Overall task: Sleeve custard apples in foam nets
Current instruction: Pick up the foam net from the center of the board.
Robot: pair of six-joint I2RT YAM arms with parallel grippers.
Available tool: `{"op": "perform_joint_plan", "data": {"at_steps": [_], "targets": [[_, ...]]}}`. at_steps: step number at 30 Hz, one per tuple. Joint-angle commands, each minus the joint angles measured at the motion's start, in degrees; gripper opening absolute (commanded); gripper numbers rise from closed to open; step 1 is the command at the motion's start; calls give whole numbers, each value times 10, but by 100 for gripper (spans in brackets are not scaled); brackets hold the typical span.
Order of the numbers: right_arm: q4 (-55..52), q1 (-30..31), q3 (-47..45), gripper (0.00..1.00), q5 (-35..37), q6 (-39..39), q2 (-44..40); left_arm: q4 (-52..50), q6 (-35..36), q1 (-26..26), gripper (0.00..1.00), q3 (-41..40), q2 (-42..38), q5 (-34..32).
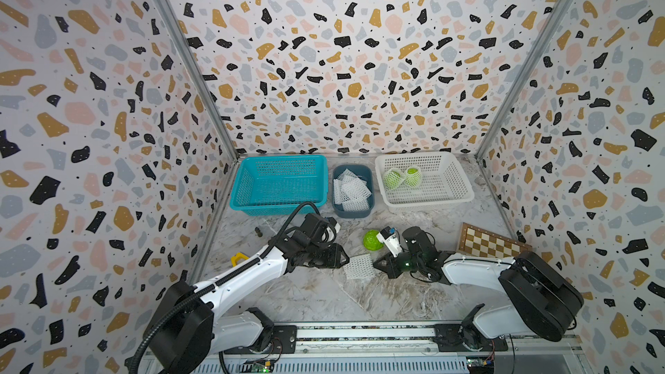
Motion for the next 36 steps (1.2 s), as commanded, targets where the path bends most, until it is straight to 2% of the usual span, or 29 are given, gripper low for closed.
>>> {"op": "perform_joint_plan", "data": {"at_steps": [1, 8, 14, 17, 21, 24, 28, 30, 36], "targets": [[-3, 9, 25, 0, -8, -2, -14, 11, -10, -2, 43, -9, -13, -8], [0, 12, 22, 38, 38, 18, 0, -5, -14, -2, 44, -15, -20, -27], [23, 16, 21, 45, 37, 26, 27, 3, -21, -2, 45, -31, -24, -25], [35, 19, 25, 45, 32, 29, 42, 3, -21, -2, 45, -32, -24, -27], [50, 21, 26, 40, 26, 32, 62, 2, -22, -2, 45, -32, -24, -28], [58, 24, 30, 30, 16, 37, 74, 5, -22, -1, 44, -35, -23, -30], [68, 25, 35, 6, 1, 41, 79, 4, -24, -1, 44, -37, -23, -32], [69, 25, 39, 0, -12, 41, 79, 5, -25, -2, 44, -38, -23, -34], [64, 27, 43, 0, -24, 41, 49, -1, -29, -1, 44, -36, -26, -41]]}}
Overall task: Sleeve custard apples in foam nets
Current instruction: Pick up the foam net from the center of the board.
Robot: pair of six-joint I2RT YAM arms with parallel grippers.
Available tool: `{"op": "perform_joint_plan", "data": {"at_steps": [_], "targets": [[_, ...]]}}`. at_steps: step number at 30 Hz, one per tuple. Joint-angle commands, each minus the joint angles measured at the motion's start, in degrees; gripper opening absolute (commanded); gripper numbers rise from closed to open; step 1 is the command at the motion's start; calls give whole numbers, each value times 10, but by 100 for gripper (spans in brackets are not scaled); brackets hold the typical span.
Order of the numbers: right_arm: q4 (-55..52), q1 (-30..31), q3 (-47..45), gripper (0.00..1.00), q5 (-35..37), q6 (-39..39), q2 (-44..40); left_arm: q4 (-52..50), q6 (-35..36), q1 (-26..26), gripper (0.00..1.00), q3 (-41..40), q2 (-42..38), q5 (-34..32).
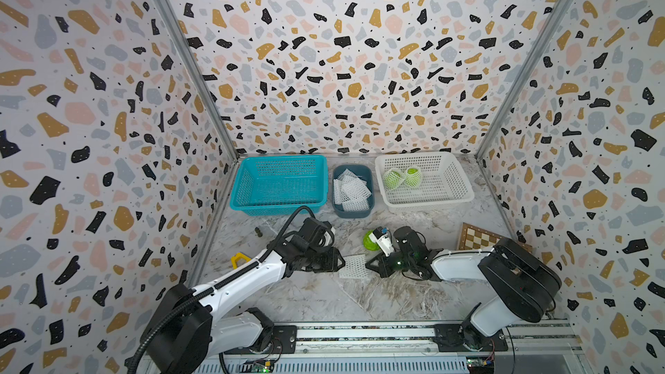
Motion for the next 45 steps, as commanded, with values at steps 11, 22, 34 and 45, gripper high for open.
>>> {"op": "perform_joint_plan", "data": {"at_steps": [11, 22, 34, 45], "targets": [[-8, 11, 21, 0, -8, -3, -50, 31, -36, -1, 58, -41, -1, -13], [-12, 26, 28, 0, -9, -4, -48, 146, -45, -1, 59, -62, 43, -12], [-21, 27, 32, 0, -10, -7, -56, 190, -53, -1, 55, -66, 98, -1], [-18, 27, 29, 0, -7, -7, -57, 194, -57, -1, 28, -76, 37, 6]]}}
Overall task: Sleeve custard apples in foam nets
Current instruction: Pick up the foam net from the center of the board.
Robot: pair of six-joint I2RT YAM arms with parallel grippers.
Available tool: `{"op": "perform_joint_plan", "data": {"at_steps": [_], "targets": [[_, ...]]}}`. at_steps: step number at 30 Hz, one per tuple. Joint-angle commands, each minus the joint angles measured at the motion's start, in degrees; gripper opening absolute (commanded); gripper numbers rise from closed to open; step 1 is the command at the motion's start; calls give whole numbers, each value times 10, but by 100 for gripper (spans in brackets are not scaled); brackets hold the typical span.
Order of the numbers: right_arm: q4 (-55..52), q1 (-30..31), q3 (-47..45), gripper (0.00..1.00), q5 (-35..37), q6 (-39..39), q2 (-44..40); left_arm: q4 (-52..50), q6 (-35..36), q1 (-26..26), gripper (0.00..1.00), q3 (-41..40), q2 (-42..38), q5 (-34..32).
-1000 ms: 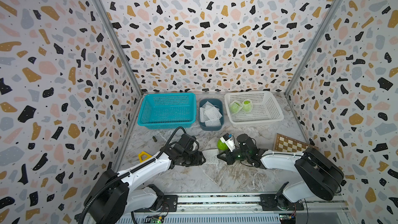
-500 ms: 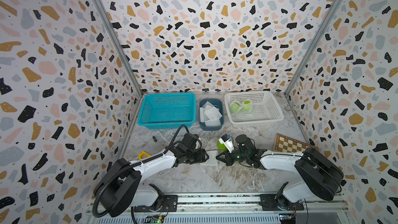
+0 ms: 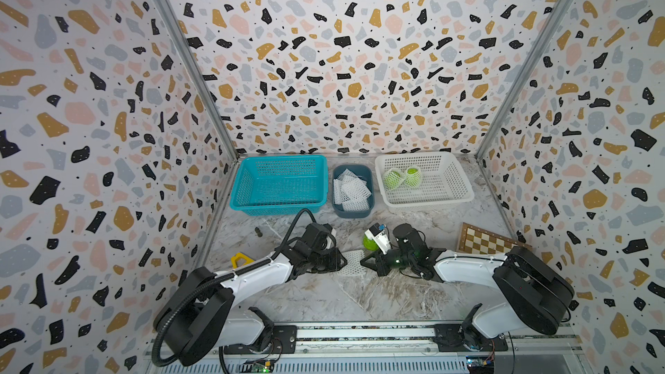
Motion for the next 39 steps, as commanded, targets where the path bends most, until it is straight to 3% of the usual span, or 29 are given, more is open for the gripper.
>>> {"op": "perform_joint_plan", "data": {"at_steps": [1, 7, 13, 17, 24, 31, 39], "targets": [[-8, 2, 13, 0, 1, -6, -10, 6, 1, -1, 29, -6, -18, -7], [-4, 2, 11, 0, -6, -5, -3, 13, 2, -1, 31, -18, 4, -17], [1, 3, 7, 0, -5, -3, 5, 31, -2, -1, 43, -28, 29, -19], [6, 2, 6, 0, -8, 1, 6, 38, 2, -1, 46, -27, 31, -19], [9, 3, 6, 0, -9, 3, 6, 90, -4, -1, 31, -34, 31, 21], [6, 3, 5, 0, -7, 2, 0, 83, -2, -1, 2, -38, 16, 16], [4, 2, 3, 0, -5, 1, -10, 72, 0, -1, 0, -38, 24, 8]]}}
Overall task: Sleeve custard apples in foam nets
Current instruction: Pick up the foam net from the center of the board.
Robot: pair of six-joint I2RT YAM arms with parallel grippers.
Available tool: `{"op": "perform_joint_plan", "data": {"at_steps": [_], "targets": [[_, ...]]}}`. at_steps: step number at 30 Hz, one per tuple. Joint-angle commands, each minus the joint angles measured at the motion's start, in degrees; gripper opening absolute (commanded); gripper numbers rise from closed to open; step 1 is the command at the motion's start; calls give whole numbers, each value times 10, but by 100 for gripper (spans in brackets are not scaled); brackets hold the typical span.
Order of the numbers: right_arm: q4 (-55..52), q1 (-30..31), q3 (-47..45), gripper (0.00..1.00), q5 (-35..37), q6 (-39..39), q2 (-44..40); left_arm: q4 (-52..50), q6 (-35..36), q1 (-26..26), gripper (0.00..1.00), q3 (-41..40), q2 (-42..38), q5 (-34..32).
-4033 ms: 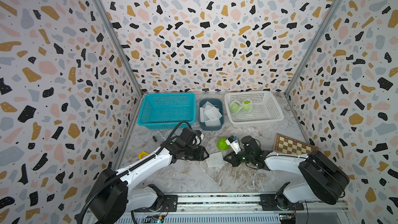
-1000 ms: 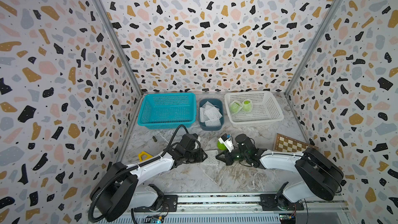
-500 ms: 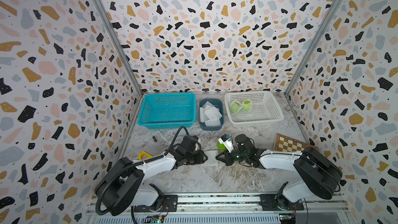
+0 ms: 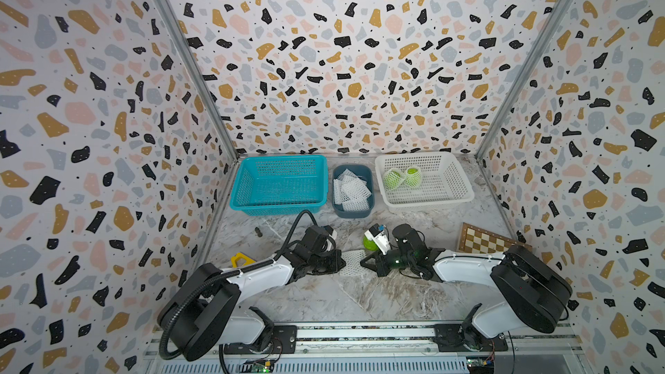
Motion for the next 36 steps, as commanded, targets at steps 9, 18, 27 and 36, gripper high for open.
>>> {"op": "perform_joint_plan", "data": {"at_steps": [9, 18, 27, 36], "targets": [[26, 2, -9, 40, 9, 5, -12, 30, 0, -1, 0, -21, -25, 18], [71, -4, -13, 44, 0, 13, 40, 31, 0, -1, 0, -32, -34, 15], [77, -9, -6, 48, 2, 11, 72, 26, -2, -1, 0, -38, -61, 13], [76, -10, -9, 47, -8, 16, 51, -42, 10, -1, 0, -11, -142, 0]]}}
